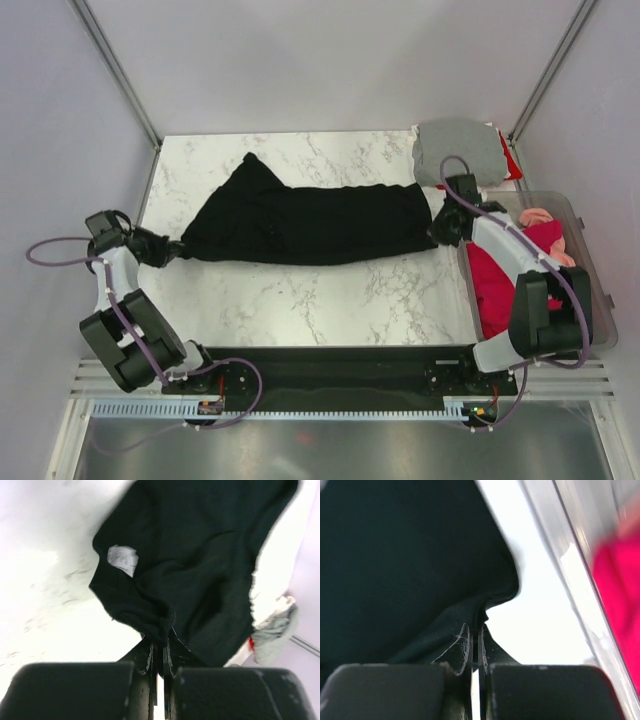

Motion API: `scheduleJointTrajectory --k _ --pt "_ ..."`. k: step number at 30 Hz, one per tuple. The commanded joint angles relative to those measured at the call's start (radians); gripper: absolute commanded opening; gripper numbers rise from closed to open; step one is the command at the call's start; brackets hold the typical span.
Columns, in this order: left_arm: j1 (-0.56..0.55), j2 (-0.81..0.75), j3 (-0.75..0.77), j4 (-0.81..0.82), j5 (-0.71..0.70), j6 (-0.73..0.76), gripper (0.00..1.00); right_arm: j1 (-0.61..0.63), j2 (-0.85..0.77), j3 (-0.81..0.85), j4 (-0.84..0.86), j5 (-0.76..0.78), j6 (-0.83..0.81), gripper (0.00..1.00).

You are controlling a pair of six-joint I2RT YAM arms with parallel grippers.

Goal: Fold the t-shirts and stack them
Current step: Fold the tshirt

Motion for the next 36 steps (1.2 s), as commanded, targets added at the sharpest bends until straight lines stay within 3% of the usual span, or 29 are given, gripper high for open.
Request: scheduleJointTrajectory --k 1,3,5,10,12,14,21,23,24,25,26,27,28,29,32,34,36 --pt "0.010 -0.020 0.219 0.011 0.064 -0.007 0.02 -0.006 0.009 0.253 -0.039 0.070 -0.054 0.00" --pt "0.010 -0.079 0.217 -0.003 0.025 0.003 0.02 -0.015 -0.064 0.259 -0.041 0.127 -0.040 0.00" --pt "0.006 -0.141 0.160 0.017 -0.008 0.010 0.02 -0.028 -0.145 0.162 -0.037 0.130 -0.033 0.00" --pt "0.032 -0.349 -0.160 0.086 -0.120 0.004 0.02 -0.034 -0.255 -0.230 0.064 0.065 0.010 0.00" --pt "0.094 -0.383 -0.275 0.110 -0.121 -0.031 0.02 -0.032 -0.279 -0.306 0.115 0.040 0.020 0.00" --pt "0.170 -0.377 -0.338 0.143 -0.053 -0.046 0.02 -0.032 -0.293 -0.380 0.149 0.015 0.029 0.00" --pt "0.209 -0.247 -0.386 0.149 -0.027 -0.086 0.03 -0.034 -0.284 -0.430 0.148 0.014 0.056 0.00" --pt "0.215 -0.266 -0.386 0.131 -0.035 -0.091 0.09 -0.032 -0.290 -0.455 0.149 0.011 0.078 0.00" --pt "0.217 -0.277 -0.372 0.111 -0.036 -0.088 0.10 -0.034 -0.296 -0.464 0.148 0.009 0.086 0.04" --pt "0.221 -0.294 -0.359 0.091 -0.044 -0.085 0.26 -0.032 -0.304 -0.485 0.146 0.006 0.089 0.13" --pt "0.230 -0.312 -0.348 0.040 -0.050 -0.085 0.43 -0.034 -0.330 -0.492 0.140 -0.003 0.089 0.47" --pt "0.238 -0.363 -0.322 0.022 -0.054 -0.086 0.60 -0.032 -0.347 -0.496 0.134 -0.009 0.090 0.64" --pt "0.247 -0.391 -0.310 0.000 -0.056 -0.085 0.89 -0.032 -0.368 -0.499 0.125 -0.022 0.089 0.73" --pt "0.255 -0.418 -0.294 -0.017 -0.059 -0.080 0.97 -0.031 -0.412 -0.492 0.102 -0.022 0.087 0.88" --pt "0.200 -0.460 -0.213 -0.051 -0.071 -0.045 1.00 -0.029 -0.477 -0.435 0.054 -0.003 0.075 0.93" --pt "0.130 -0.465 -0.178 0.033 -0.074 -0.046 1.00 -0.015 -0.485 -0.374 0.043 0.004 0.061 0.93" --pt "-0.050 -0.443 -0.118 0.112 -0.192 -0.045 1.00 0.018 -0.467 -0.334 0.039 0.027 0.055 0.92"
